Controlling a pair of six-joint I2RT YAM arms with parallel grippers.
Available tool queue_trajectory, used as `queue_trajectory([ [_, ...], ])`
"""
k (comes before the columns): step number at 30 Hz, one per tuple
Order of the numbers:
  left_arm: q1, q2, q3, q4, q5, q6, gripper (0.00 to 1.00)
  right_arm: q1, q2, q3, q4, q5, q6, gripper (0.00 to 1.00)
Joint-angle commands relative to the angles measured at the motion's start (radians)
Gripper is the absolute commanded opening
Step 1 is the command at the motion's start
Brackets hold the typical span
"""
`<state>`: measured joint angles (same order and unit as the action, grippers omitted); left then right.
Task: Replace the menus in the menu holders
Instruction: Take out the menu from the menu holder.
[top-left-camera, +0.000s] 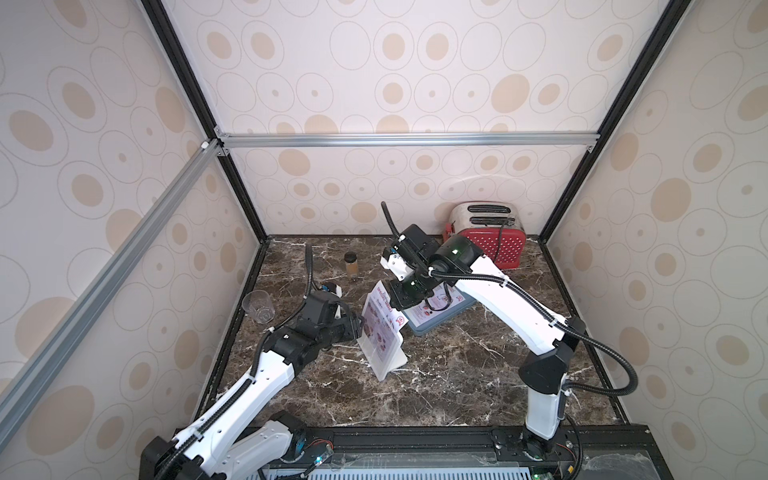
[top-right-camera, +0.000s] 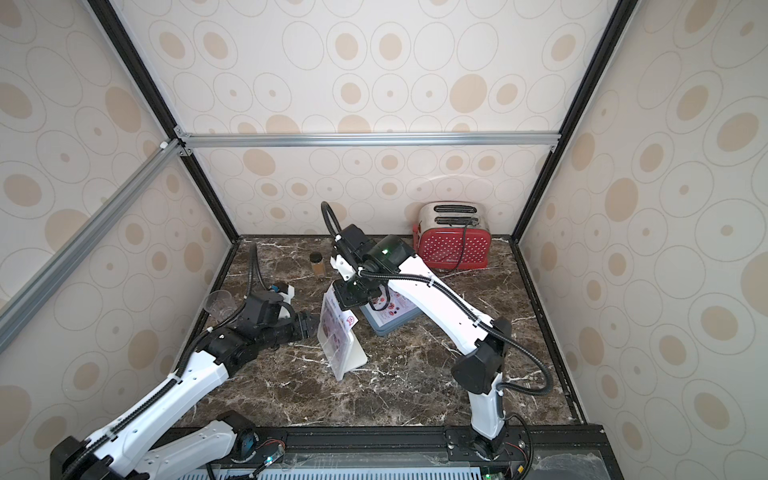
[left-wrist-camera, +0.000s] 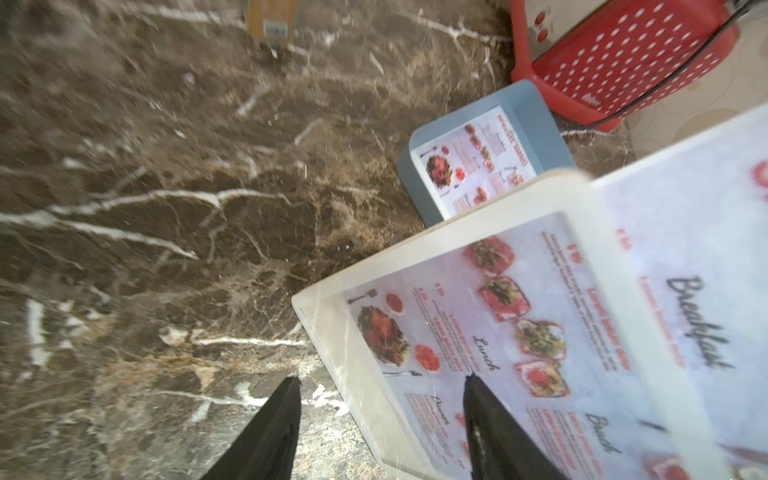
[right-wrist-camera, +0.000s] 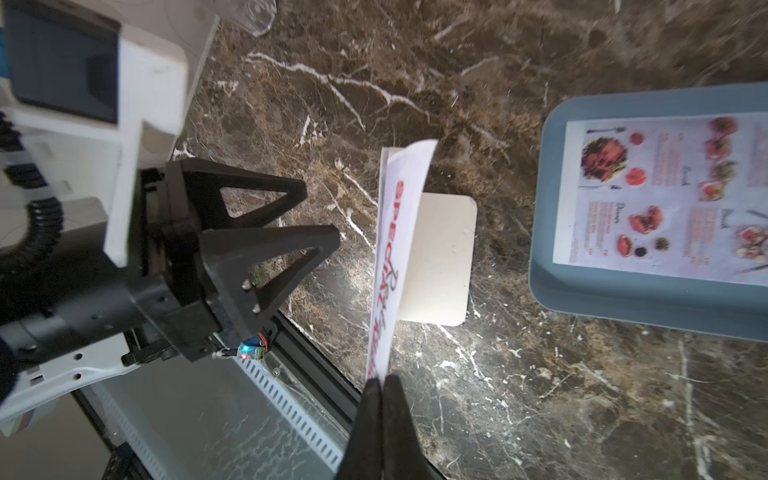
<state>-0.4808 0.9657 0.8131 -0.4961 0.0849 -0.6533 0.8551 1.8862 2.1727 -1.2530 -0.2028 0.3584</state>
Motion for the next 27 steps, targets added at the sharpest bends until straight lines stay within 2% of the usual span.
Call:
queue_trajectory([
  [1,-0.008,-0.053,0.114,-0.102,-0.134,0.138,0.62,0.007,-0.118,0.026,0.02,0.071,-0.06,0.0],
  [4,-0.007,-0.06,0.191,-0.111,-0.133,0.25,0.63,0.008,-0.178,0.012,0.052,0.076,-0.1,0.0],
  [7,-0.008,-0.03,0.289,-0.107,-0.066,0.385,0.68,0.008,-0.229,0.005,0.076,0.066,-0.137,0.0],
  [11,-0.006,0.041,0.447,-0.128,0.091,0.58,0.76,0.009,-0.288,0.005,0.087,0.039,-0.204,0.0],
  [17,-0.005,0.164,0.736,-0.273,0.381,0.85,0.85,0.023,-0.375,0.001,0.083,-0.016,-0.372,0.0],
  [23,-0.006,0.241,0.936,-0.306,0.596,0.983,0.98,0.032,-0.448,-0.047,0.059,-0.047,-0.519,0.0],
  [27,-0.006,0.274,0.997,-0.328,0.691,1.022,0.99,0.033,-0.469,-0.064,0.044,-0.064,-0.583,0.0],
])
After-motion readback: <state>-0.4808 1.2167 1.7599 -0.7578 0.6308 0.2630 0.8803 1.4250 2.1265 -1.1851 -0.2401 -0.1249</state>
